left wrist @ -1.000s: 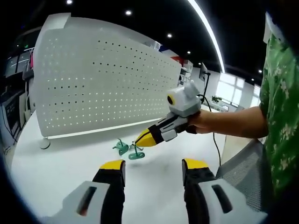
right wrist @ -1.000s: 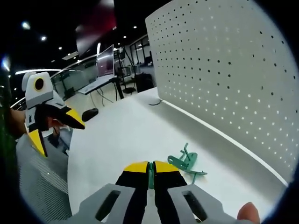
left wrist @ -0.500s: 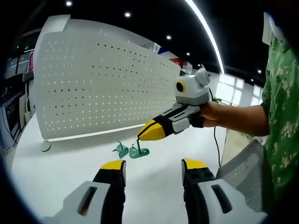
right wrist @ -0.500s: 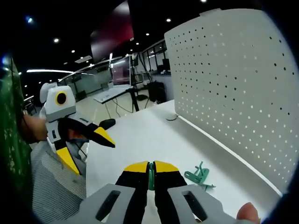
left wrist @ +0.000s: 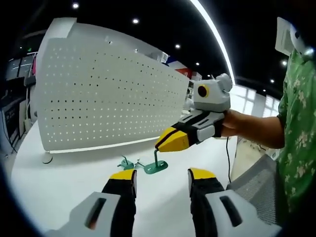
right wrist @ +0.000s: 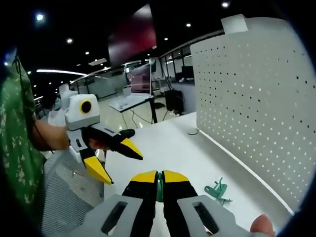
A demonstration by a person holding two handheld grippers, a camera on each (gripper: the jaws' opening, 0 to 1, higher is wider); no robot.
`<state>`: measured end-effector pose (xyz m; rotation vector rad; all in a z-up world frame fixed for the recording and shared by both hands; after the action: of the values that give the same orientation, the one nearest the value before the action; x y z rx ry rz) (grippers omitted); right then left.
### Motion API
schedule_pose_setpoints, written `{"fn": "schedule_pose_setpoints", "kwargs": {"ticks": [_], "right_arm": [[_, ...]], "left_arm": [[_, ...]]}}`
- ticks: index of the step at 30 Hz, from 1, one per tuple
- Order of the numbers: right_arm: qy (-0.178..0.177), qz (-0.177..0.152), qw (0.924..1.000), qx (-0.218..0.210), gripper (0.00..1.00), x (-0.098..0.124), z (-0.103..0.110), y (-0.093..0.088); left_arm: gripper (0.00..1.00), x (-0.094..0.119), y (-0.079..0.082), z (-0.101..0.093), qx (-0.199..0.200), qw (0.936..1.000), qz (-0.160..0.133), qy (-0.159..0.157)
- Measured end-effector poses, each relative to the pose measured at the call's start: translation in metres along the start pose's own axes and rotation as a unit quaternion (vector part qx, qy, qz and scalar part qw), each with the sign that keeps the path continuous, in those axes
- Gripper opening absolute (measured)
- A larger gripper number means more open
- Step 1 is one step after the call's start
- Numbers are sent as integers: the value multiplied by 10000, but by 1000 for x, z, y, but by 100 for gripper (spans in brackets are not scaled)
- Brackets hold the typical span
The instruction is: Insert the hook assembly into the mounting plate slot until the hook locks in place.
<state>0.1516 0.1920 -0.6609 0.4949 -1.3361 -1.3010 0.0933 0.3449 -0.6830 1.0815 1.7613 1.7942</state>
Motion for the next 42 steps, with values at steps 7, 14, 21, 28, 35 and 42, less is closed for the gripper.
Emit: {"fn": "schedule_pose_setpoints", "kwargs": {"ticks": [7, 14, 21, 28, 35, 42], "right_arm": [[135, -49, 9998, 147, 2, 4, 17, 7], [268, -36, 9993, 272, 2, 6, 28, 11], [445, -77, 9985, 308, 2, 7, 39, 16], [549, -51, 9977, 395, 2, 7, 47, 18], [570, -27, 9974, 450, 2, 7, 50, 18], [598, 14, 9969, 516, 2, 8, 56, 19]], "left_arm": [[37, -5, 8, -3, -588, 9975, 198, -323], [33, -5, 16, -1, -716, 9962, 143, -484], [25, -4, 21, -2, -718, 9956, -21, -603], [18, -5, 23, -6, -821, 9940, -88, -716], [9, -5, 24, -10, -916, 9923, -97, -824], [5, -5, 25, -12, -964, 9915, -106, -869]]}}
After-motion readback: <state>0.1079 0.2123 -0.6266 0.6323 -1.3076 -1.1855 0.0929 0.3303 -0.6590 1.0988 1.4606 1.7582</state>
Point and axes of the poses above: the point that each gripper's makers call its tool centre point, and the gripper's own axes: x roughly backward along the fingers, z roughly to its left, y roughly out of its top, the point moved 8 cm from there along x, roughly backward along the fingers, and after that the axes turned 9 degrees about -x, right-handed, at the moved point
